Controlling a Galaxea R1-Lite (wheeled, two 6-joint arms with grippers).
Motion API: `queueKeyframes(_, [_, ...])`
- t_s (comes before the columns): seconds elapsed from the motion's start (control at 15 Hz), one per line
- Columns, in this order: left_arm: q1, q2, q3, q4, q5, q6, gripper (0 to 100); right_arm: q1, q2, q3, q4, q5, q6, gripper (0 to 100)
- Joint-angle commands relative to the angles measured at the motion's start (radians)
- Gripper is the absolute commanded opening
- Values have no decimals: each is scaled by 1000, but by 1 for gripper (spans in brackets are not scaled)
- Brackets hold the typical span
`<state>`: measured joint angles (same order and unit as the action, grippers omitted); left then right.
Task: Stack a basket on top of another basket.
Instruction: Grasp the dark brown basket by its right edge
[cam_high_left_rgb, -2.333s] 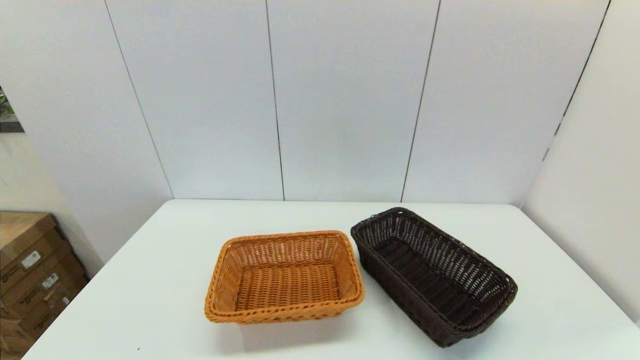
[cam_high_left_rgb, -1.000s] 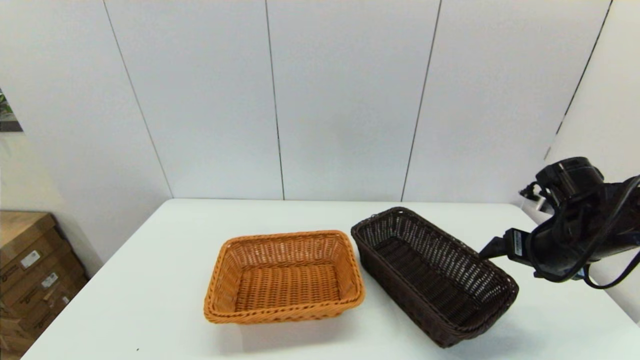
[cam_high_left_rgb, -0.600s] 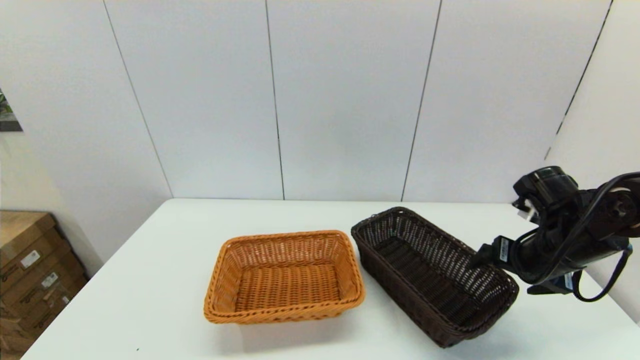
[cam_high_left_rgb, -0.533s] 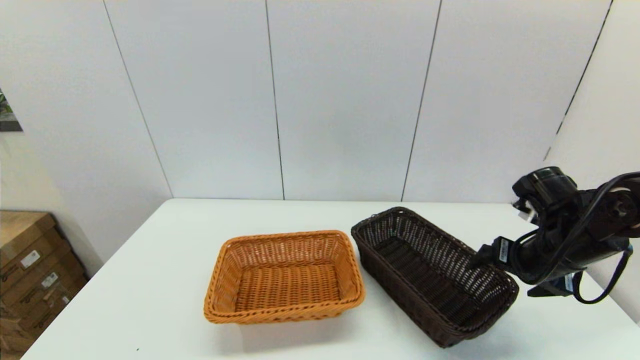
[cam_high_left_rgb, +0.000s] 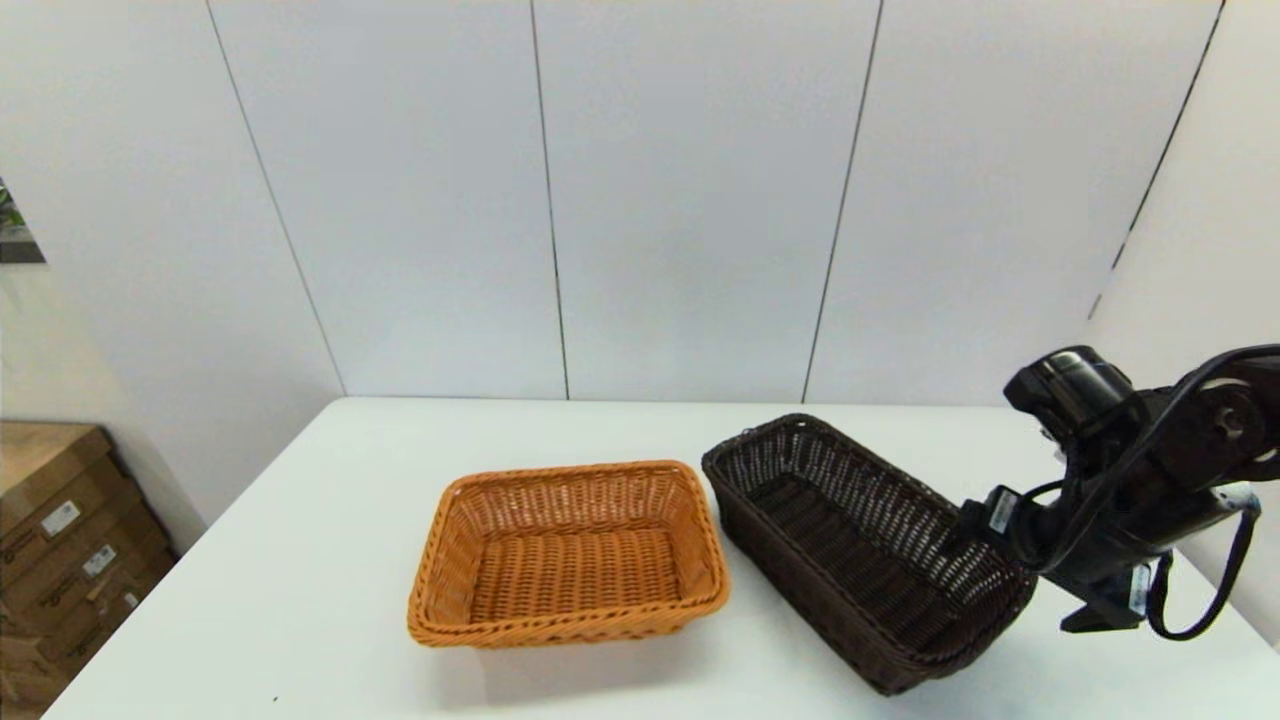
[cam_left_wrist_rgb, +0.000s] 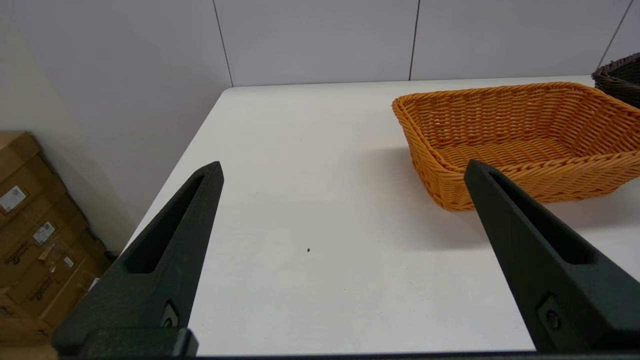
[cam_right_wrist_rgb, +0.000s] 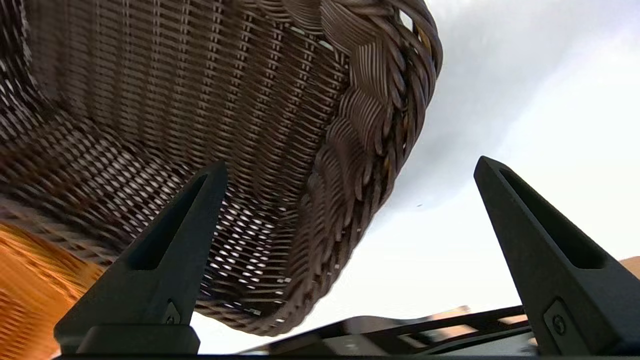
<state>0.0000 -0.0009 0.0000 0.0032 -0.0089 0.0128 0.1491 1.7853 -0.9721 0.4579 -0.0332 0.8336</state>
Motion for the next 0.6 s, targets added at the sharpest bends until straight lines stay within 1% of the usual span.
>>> queueKeyframes(0.07, [0, -1, 2, 0, 0, 0, 100, 49, 49, 6, -1, -47, 82, 100])
queueKeyframes(0.27, [0, -1, 2, 0, 0, 1, 100, 72, 88, 4, -19, -51, 113, 100])
queueKeyframes(0.4, [0, -1, 2, 0, 0, 1, 100, 73, 131, -2, -48, -53, 142, 100])
queueKeyframes(0.6, [0, -1, 2, 0, 0, 0, 100, 73, 198, 4, -93, -53, 168, 100])
